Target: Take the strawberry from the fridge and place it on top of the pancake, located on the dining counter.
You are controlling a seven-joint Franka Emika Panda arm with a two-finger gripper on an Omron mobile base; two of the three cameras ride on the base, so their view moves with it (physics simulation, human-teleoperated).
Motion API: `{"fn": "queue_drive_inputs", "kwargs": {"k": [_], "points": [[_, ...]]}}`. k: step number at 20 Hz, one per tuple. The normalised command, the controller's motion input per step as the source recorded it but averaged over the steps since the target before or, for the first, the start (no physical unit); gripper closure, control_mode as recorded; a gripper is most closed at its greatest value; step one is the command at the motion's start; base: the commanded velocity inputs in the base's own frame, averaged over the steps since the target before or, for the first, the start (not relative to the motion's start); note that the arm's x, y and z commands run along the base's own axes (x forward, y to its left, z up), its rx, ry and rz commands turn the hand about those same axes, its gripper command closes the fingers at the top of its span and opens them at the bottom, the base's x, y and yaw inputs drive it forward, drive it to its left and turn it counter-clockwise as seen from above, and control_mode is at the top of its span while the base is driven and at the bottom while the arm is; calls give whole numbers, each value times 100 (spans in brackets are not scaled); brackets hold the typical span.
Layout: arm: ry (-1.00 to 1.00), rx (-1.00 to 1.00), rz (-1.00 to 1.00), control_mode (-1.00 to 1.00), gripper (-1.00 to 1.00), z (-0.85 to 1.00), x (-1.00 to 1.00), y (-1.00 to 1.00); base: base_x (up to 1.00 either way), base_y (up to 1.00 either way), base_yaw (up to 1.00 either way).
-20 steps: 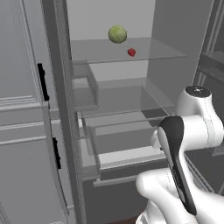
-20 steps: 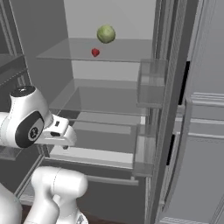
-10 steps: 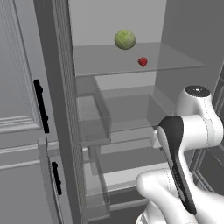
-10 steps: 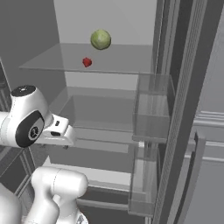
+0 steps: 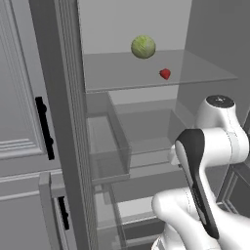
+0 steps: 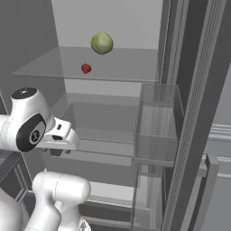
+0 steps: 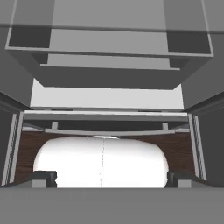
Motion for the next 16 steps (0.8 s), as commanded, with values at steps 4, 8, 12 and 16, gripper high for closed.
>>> {"fn": "queue_drive_inputs", "kwargs": {"k": [4,8,12,16], "points": [[0,0,0,100,-100,0,0,0,45,0,0],[0,0,0,100,-100,0,0,0,21,0,0],[-5,0,4,-100,-100,0,4,0,0,0,0],[-28,1,0,-100,-100,11,0,0,0,0,0]]}}
